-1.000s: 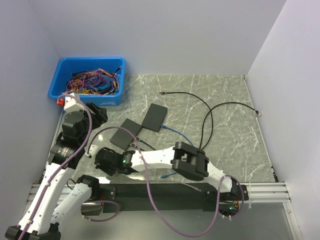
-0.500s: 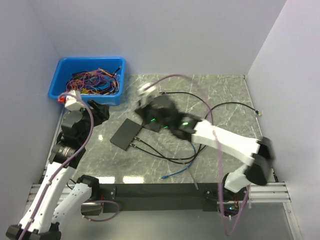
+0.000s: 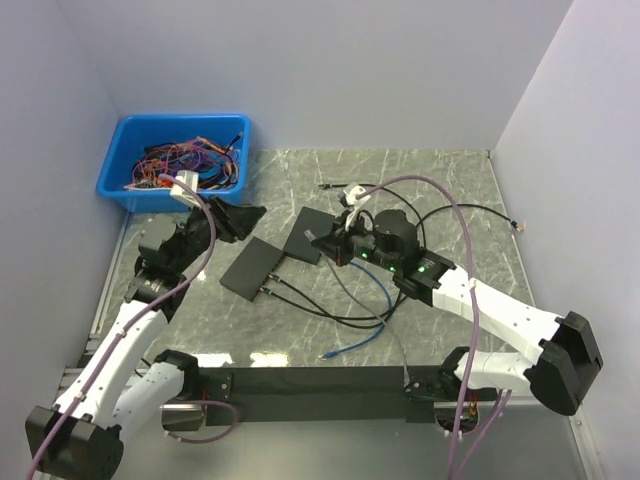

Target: Insert the plug into the switch port

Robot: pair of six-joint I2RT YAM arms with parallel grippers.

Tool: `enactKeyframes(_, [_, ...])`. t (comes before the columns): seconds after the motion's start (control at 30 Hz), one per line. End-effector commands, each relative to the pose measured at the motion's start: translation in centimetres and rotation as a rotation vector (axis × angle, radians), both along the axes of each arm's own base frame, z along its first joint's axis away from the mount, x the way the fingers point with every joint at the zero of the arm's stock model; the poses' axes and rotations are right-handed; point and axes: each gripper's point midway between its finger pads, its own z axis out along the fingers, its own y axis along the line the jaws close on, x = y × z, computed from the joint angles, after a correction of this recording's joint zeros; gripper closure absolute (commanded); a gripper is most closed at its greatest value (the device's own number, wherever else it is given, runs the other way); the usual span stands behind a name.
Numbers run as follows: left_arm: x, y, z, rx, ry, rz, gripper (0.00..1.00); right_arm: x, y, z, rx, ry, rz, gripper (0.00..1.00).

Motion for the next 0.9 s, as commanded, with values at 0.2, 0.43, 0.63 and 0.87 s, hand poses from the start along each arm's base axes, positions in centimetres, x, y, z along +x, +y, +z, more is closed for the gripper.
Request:
enactKeyframes(0.2, [-5.6,-4.4,4.1,-0.138,-0.257,-0.404,0.48,-4.4,0.3,6.6,0.31,-0.06,0.367,1.0])
enactKeyframes(0.43, [-8.4,-5.2,3.9,-0.17,-0.308,-0.549,0.49,-5.5,0.5,7.1,0.372,-0.02,0.498,1.0])
enactKeyframes(0.63, [-8.8,-5.7,3.8,-0.157,-0.316,-0.563,0.48,-5.8,1.1,7.4,0.395,0.007,0.56,1.0])
enactKeyframes(0.87, [-8.7,-6.8,3.4,-0.134,-0.306,-0.561,0.48,-6.1,1.8,7.6,0.429,0.049,0.619,1.0])
